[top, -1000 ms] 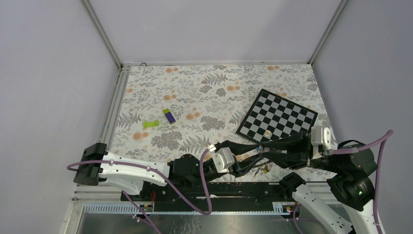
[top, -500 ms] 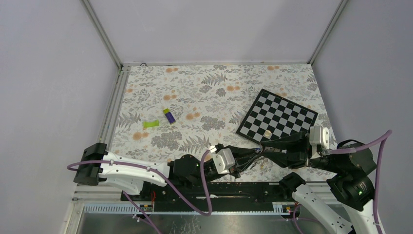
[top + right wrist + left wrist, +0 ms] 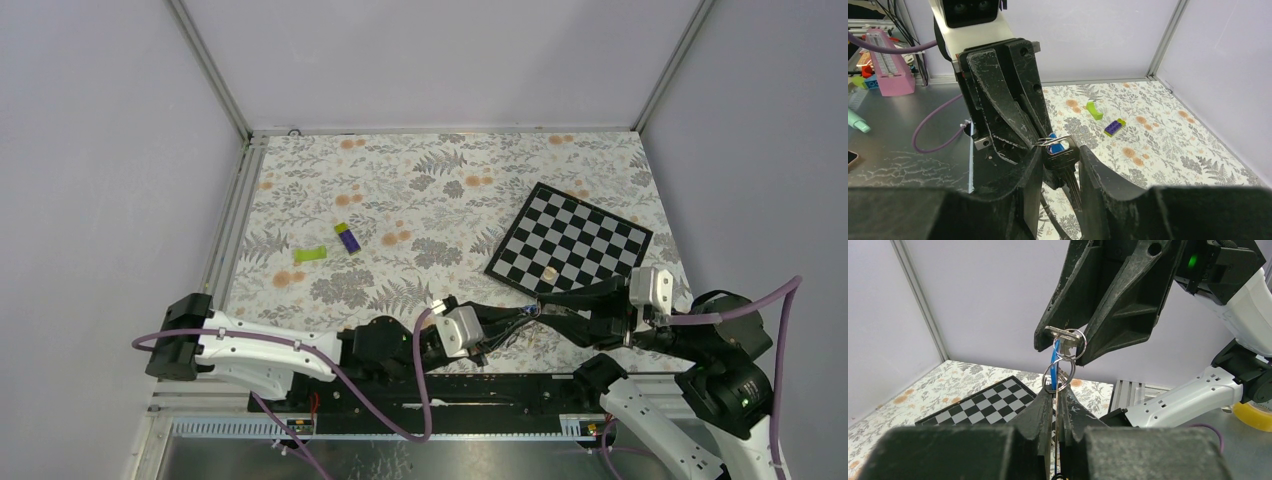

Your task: Remove the keys from the keyring

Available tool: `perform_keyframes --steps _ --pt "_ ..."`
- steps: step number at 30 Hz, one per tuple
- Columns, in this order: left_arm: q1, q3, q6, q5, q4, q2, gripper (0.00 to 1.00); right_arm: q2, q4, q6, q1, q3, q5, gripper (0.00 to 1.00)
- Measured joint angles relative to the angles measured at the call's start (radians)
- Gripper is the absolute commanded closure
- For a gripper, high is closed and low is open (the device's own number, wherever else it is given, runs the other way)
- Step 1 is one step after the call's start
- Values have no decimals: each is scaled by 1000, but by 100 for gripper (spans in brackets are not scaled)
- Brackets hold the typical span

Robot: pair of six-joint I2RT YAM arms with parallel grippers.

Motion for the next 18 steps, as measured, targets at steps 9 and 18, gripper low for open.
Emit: perform_keyframes --steps 9,18 --pt "0 2 8 19 -128 -55 95 -10 -55 -34 0 32 26 43" --pt "0 111 4 112 -506 -117 94 -22 -70 -28 0 55 54 35"
